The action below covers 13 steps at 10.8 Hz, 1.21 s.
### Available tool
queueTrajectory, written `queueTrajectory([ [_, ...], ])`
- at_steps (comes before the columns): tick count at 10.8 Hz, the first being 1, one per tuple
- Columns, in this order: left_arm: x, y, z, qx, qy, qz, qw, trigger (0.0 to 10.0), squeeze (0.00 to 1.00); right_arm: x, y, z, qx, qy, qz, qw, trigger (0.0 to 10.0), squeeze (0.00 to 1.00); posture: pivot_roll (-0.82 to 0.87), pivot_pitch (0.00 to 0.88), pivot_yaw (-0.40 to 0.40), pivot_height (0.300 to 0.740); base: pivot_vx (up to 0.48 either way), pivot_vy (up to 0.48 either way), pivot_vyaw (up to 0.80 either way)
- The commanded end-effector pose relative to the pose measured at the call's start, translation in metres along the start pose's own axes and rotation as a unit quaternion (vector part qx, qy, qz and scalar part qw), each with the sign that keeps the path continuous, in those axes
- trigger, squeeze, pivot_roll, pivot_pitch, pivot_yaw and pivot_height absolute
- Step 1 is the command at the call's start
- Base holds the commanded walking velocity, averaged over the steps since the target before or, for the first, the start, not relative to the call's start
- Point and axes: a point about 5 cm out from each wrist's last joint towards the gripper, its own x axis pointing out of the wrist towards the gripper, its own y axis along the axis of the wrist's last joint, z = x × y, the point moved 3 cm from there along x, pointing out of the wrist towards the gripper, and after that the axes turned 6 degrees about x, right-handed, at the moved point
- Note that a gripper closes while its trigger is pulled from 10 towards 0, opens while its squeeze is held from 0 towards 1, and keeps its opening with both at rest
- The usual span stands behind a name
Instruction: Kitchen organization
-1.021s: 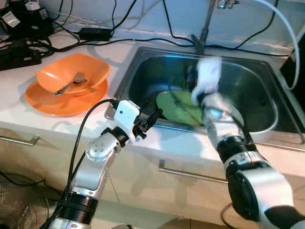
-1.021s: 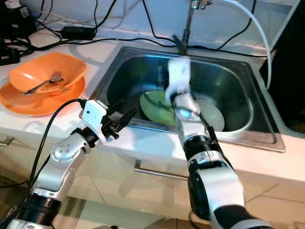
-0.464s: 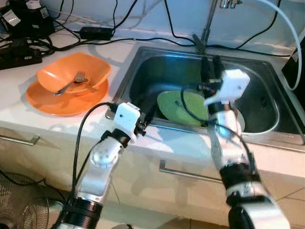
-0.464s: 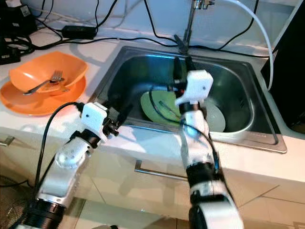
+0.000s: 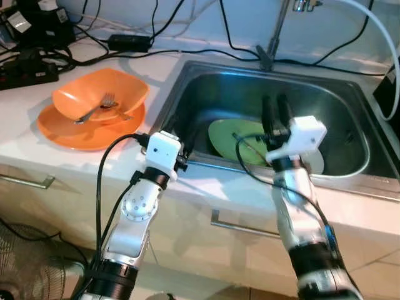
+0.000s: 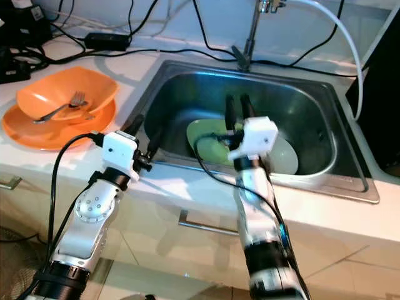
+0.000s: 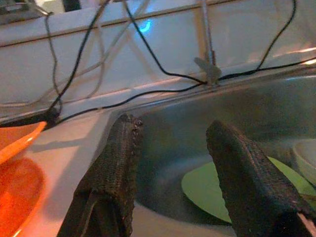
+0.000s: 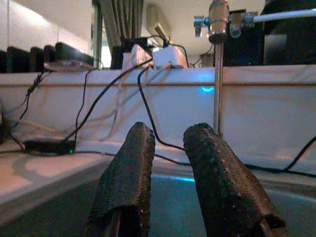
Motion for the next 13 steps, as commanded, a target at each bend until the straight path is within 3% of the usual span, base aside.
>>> queueTrajectory([
  [1, 0.0, 0.004, -0.002, 0.009, 0.009, 0.01, 1.0, 10.0, 0.0, -0.001, 0.002, 0.001, -0.004, 0.001, -0.002, 1.0, 10.0, 0.0, 0.16, 0.083, -0.03, 0.74, 0.0, 0.0, 0.0],
  [5, 0.0, 0.013, -0.005, 0.052, 0.023, 0.033, 0.998, 10.0, 0.0, -0.016, -0.002, 0.0, -0.001, -0.01, -0.023, 1.0, 10.0, 0.0, 0.15, 0.098, -0.026, 0.74, 0.0, 0.0, 0.0],
  [6, 0.001, 0.024, -0.002, 0.105, 0.012, 0.055, 0.993, 10.0, 0.0, -0.019, -0.007, -0.003, -0.002, -0.01, -0.037, 0.999, 10.0, 0.0, 0.16, 0.096, -0.026, 0.74, 0.0, 0.0, 0.0],
  [7, 0.002, 0.041, -0.002, 0.21, 0.007, 0.082, 0.974, 10.0, 0.0, -0.019, -0.009, -0.006, 0.003, -0.011, -0.042, 0.999, 10.0, 0.0, 0.16, 0.098, -0.028, 0.74, 0.0, 0.0, 0.0],
  [8, 0.002, 0.05, -0.003, 0.263, 0.009, 0.099, 0.96, 10.0, 0.0, -0.019, -0.009, -0.007, 0.006, -0.011, -0.044, 0.999, 10.0, 0.0, 0.17, 0.101, -0.029, 0.74, 0.0, 0.0, 0.0],
  [10, -0.013, 0.062, -0.018, 0.335, 0.032, 0.093, 0.937, 10.0, 0.0, -0.02, -0.012, -0.01, 0.011, -0.009, -0.052, 0.999, 10.0, 0.0, 0.18, 0.105, -0.038, 0.74, 0.0, 0.0, 0.0],
  [12, -0.025, 0.051, -0.027, 0.369, 0.032, 0.063, 0.927, 10.0, 0.0, -0.019, -0.013, -0.01, 0.011, -0.009, -0.056, 0.998, 10.0, 0.0, 0.19, 0.101, -0.042, 0.74, 0.0, 0.0, 0.0],
  [13, -0.032, 0.039, -0.042, 0.396, 0.043, 0.027, 0.917, 10.0, 0.0, -0.019, -0.015, -0.011, 0.012, -0.008, -0.059, 0.998, 10.0, 0.0, 0.19, 0.098, -0.044, 0.74, 0.0, 0.0, 0.0],
])
